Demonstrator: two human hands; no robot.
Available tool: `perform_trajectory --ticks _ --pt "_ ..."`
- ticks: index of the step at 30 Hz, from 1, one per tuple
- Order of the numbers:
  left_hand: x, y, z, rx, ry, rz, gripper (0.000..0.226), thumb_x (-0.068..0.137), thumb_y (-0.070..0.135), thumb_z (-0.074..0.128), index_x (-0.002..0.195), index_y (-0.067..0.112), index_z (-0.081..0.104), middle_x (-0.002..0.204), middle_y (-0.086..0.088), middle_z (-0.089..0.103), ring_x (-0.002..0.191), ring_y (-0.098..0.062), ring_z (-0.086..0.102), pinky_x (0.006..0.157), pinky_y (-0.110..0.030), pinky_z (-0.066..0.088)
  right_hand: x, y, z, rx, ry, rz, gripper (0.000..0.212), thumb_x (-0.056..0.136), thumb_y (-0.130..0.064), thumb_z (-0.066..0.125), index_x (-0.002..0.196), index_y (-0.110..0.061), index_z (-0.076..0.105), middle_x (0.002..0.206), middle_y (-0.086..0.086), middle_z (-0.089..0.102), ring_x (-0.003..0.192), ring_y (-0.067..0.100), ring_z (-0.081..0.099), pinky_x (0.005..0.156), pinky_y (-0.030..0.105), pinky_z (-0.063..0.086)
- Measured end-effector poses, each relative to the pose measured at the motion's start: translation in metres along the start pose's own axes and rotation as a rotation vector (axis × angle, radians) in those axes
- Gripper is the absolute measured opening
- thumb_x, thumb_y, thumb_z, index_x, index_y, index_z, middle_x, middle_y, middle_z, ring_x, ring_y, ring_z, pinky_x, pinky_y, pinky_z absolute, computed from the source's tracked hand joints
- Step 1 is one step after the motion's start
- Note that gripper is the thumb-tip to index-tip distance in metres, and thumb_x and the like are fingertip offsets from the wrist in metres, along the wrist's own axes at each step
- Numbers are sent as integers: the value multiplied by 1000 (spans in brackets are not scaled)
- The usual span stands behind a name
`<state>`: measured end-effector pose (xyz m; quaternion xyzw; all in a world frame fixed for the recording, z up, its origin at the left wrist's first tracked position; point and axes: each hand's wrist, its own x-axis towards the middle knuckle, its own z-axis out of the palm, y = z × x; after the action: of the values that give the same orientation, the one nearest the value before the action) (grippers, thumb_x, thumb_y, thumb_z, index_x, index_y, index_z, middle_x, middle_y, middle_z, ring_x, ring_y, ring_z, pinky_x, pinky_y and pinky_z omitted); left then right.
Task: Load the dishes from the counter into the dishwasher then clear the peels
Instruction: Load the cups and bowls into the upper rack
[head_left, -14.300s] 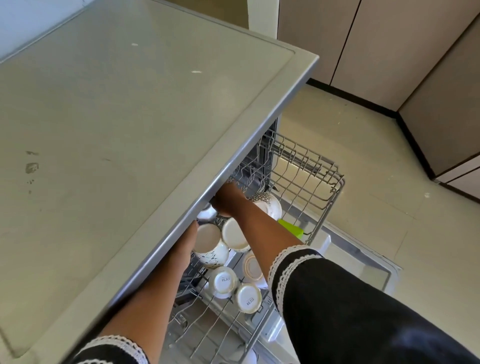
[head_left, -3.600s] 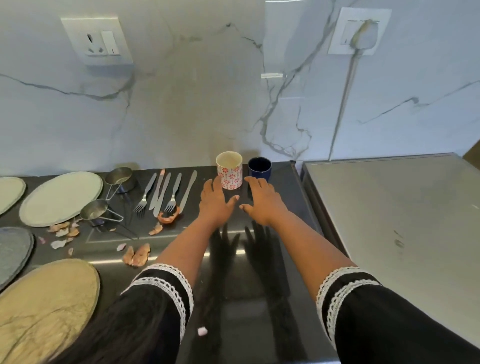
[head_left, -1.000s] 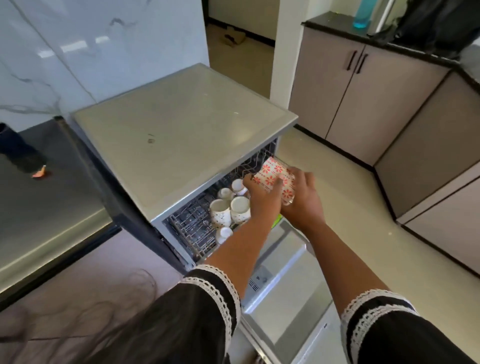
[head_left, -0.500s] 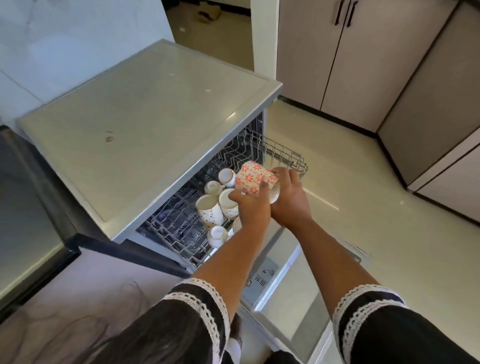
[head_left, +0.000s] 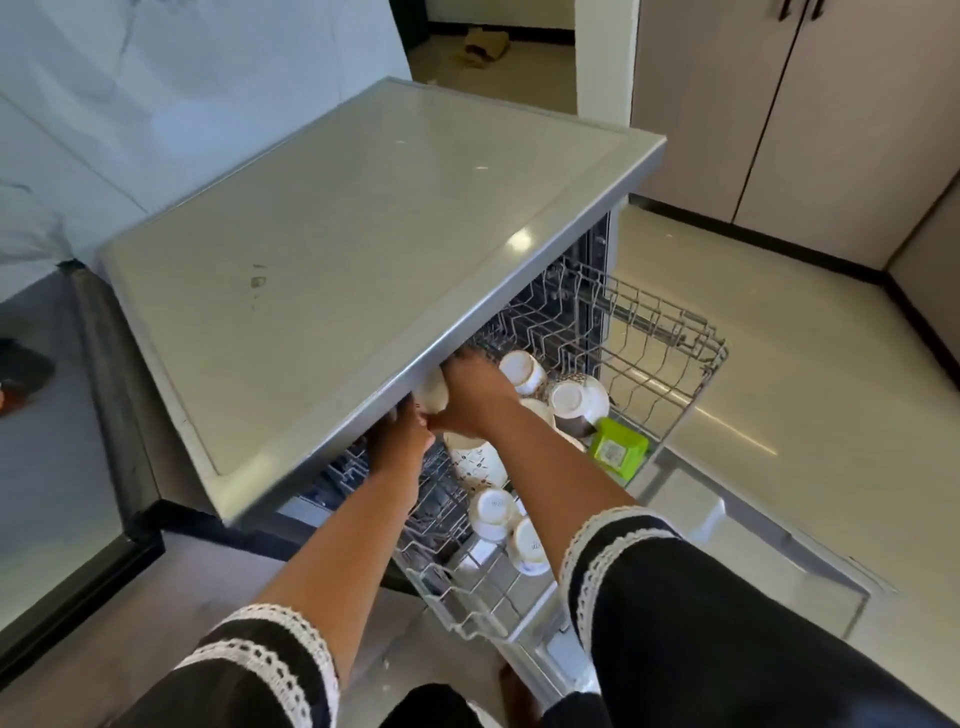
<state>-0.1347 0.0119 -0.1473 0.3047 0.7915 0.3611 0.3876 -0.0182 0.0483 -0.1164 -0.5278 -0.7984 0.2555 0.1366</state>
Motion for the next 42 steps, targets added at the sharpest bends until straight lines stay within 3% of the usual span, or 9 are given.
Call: perform_trajectory --ticks 3,7,10,13,21,29,34,37,42 --pt "12 -15 -3 -34 -5 -7 32 102 33 40 115 9 57 76 -2 56 57 -9 55 55 -23 50 13 -2 11 -66 -58 -41 68 75 -41 79 129 -8 53 124 12 58 118 29 52 90 35 46" --pt "40 -17 6 -68 36 44 25 96 37 54 112 17 57 95 -6 59 91 -26 61 89 -47 53 33 7 20 5 -46 -83 67 75 -30 77 134 -11 52 132 13 55 121 30 52 93 37 49" --pt "54 -21 7 -129 40 35 16 94 32 59 81 24 52 82 -9 60 80 -27 62 82 -45 53 44 8 29 64 -20 -99 66 77 -28 74 137 -12 50 137 14 49 126 30 46 96 35 45" --pt "63 -29 8 -192 3 -39 14 100 32 49 107 21 50 99 -6 60 77 -16 61 68 -29 51 54 10 44 59 -35 -115 71 77 -31 74 139 -11 46 137 17 47 129 34 42 101 40 45" --pt "84 -46 5 -281 -25 -160 38 101 23 45 138 11 44 127 -24 55 105 -33 59 95 -43 50 70 12 77 45 -97 -103 74 83 -31 71 145 -10 38 143 15 44 137 31 33 107 37 37" --pt "90 -50 6 -285 -58 -212 38 102 10 36 140 12 42 125 -21 56 108 -34 58 100 -53 46 80 11 103 26 -143 -54 70 78 -32 75 138 -10 46 136 15 48 134 33 34 104 47 44" --pt "81 -43 9 -84 -45 -192 32 101 24 46 131 11 46 128 -22 53 109 -35 55 87 -45 50 75 20 108 28 -141 -4 76 82 -27 73 145 -12 34 147 13 34 133 34 37 103 45 43" --pt "65 -35 13 52 -73 -47 46 101 33 47 141 14 38 137 -17 48 117 -33 50 96 -48 44 72 21 111 64 -162 41 69 87 -25 66 146 -12 32 148 13 28 132 36 39 103 48 44" --pt "64 -30 18 69 -43 60 36 101 22 48 135 15 42 113 -2 48 104 -26 50 98 -50 44 68 23 108 90 -154 48 54 97 -20 48 147 -10 29 152 13 25 135 36 35 107 48 39"
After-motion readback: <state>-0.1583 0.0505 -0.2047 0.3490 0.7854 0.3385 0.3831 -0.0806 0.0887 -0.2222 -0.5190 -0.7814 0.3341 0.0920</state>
